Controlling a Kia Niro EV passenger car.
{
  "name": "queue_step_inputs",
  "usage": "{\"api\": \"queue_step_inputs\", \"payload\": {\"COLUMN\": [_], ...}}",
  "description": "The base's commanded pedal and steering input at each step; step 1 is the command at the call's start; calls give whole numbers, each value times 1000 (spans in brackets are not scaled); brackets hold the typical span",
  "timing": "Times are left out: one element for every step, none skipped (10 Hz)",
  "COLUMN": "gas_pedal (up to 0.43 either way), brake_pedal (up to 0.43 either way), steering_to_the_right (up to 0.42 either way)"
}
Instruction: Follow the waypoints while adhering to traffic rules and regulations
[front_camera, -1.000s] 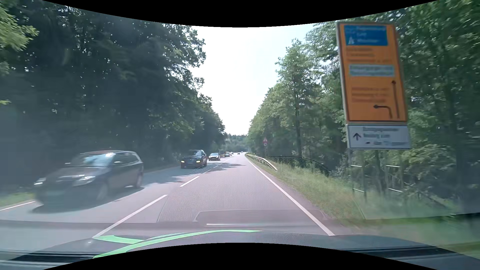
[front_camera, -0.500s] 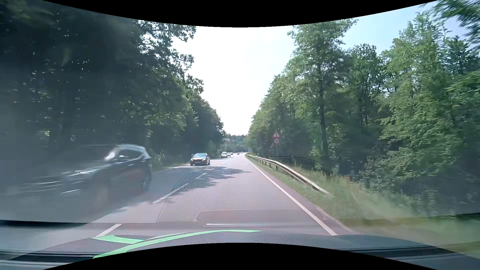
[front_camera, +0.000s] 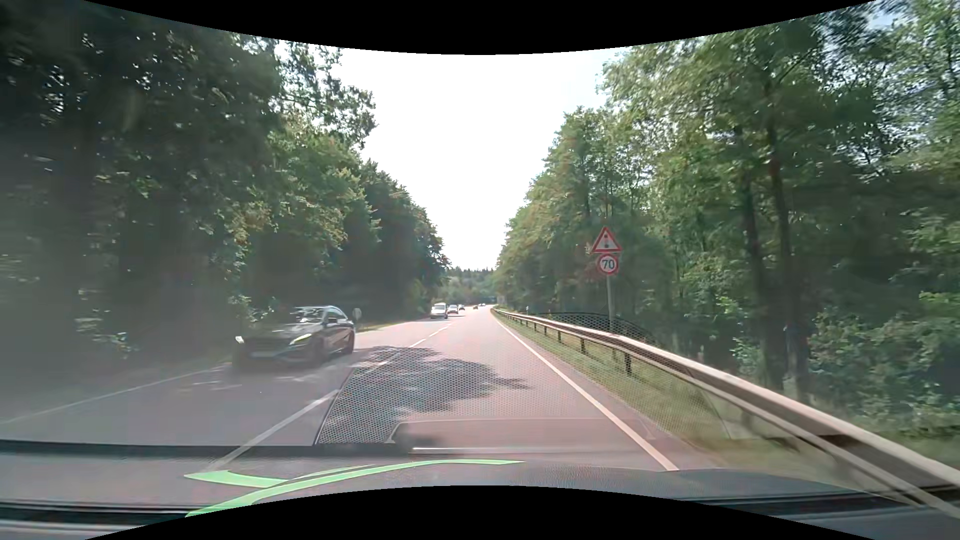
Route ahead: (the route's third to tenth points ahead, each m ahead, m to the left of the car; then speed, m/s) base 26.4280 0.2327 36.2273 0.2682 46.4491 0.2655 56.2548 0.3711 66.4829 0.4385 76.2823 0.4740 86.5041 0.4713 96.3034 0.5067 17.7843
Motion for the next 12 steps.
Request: {"api": "queue_step_inputs", "payload": {"gas_pedal": [59, 59, 59, 59, 59, 59, 59, 59, 59, 59, 67, 67], "brake_pedal": [0, 0, 0, 0, 0, 0, 0, 0, 0, 0, 0, 0], "steering_to_the_right": [-1, -1, -1, -1, -1, -1, -1, -1, -1, 0, 1, 1]}}
